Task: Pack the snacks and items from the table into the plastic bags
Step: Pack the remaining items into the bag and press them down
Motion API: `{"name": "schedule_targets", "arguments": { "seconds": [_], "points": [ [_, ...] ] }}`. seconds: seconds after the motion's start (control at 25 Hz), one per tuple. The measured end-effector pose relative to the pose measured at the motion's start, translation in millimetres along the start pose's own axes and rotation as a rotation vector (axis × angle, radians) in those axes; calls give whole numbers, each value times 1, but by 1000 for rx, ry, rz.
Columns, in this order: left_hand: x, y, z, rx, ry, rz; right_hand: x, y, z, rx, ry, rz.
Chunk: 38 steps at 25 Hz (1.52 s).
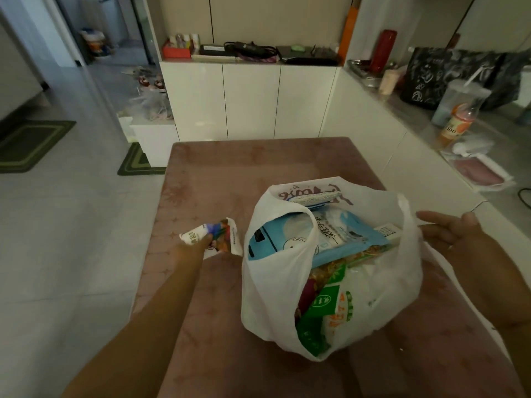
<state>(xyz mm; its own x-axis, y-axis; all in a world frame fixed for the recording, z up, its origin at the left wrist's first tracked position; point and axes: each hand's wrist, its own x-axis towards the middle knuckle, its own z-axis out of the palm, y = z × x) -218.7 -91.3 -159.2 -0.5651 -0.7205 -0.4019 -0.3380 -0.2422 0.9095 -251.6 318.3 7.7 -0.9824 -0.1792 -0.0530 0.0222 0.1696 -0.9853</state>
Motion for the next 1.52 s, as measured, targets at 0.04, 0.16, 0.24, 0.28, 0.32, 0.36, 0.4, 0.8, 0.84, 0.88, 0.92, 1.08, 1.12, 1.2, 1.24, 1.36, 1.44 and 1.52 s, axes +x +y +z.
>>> {"name": "schedule_targets", "arguments": {
  "seconds": [0.04,0.16,0.24,0.28,0.32,0.36,0.4,0.8,0.84,0.88,0.92,1.08,1.12,1.2,1.24,1.36,1.44,1.52],
  "points": [
    [-7,17,-7,-37,54,7,-1,-5,-1,-101,-34,-59],
    [-39,86,-19,-101,113,44,-4,-22,-1,-188,-152,-138],
    [-70,131,-18,-91,23,114,-1,-28,-6,-170,-162,-148],
    [-90,151,-13,-81,-41,143,2,-30,-9,-144,-123,-155],
    [-109,166,-6,-59,-107,178,7,-30,-12,-123,-71,-160],
    [-128,179,4,-23,-161,213,11,-28,-16,-86,-33,-161],
    [-145,190,16,29,-202,254,16,-26,-19,-28,-14,-139],
    [-207,138,144,592,-377,282,50,-21,-11,490,-22,9],
    [-198,123,143,684,-337,272,49,-21,-11,481,-31,-8],
    [-190,109,139,806,-295,291,48,-20,-11,469,-36,-23],
    [-185,99,134,942,-251,324,49,-20,-11,459,-39,-33],
    [-182,92,124,1336,-9,770,52,-18,-11,392,-27,-30],
    [-182,93,127,1387,-58,923,52,-18,-10,385,-19,-28],
    [-186,87,134,1445,-390,1036,50,-20,-8,379,-6,-26],
    [-186,80,136,1491,-551,995,48,-20,-7,363,-9,-25],
    [-176,60,137,1539,-679,927,41,-21,-4,282,-6,-26],
    [-176,58,137,1550,-687,888,36,-23,-1,249,1,-31],
    [-183,68,136,1536,-710,854,33,-25,1,240,12,-44]
  ]
}}
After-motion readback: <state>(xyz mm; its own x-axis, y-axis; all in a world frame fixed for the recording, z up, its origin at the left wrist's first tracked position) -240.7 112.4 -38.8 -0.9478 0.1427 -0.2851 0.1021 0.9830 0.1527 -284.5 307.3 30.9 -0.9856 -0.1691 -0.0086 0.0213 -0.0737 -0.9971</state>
